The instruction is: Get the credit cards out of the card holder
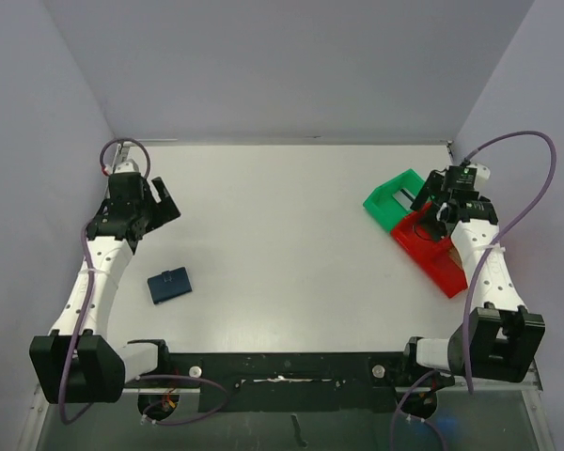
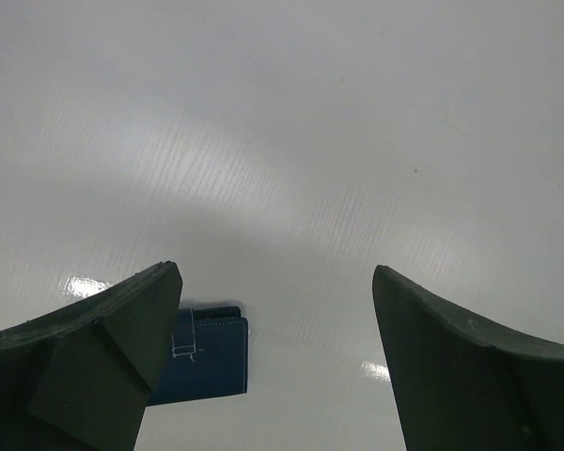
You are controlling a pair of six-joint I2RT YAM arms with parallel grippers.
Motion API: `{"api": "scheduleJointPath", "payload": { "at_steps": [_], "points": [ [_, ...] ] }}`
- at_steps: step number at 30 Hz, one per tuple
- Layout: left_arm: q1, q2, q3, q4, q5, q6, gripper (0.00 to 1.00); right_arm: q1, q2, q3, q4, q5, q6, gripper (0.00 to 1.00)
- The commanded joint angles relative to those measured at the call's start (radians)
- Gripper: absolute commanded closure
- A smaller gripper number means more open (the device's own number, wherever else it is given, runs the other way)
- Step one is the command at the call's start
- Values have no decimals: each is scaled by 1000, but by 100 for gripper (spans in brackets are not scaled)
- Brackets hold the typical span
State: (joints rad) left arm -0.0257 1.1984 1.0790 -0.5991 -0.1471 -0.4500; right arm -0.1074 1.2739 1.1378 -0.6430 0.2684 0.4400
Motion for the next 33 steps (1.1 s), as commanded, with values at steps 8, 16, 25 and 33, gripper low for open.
{"api": "scheduleJointPath", "payload": {
  "at_steps": [8, 16, 25, 33],
  "points": [
    [99, -169, -227, 226, 120, 20, 4, -105, 180, -23, 65, -100, 137, 6],
    [109, -279, -265, 265, 56, 47, 3, -119, 332, 47, 134, -215, 161, 19],
    [115, -302, -267, 297, 56, 56, 2, -68, 421, 145, 145, -229, 201, 18],
    [118, -308, -268, 303, 54, 56, 2, -22, 469, 196, 128, -195, 214, 16]
  ]
}}
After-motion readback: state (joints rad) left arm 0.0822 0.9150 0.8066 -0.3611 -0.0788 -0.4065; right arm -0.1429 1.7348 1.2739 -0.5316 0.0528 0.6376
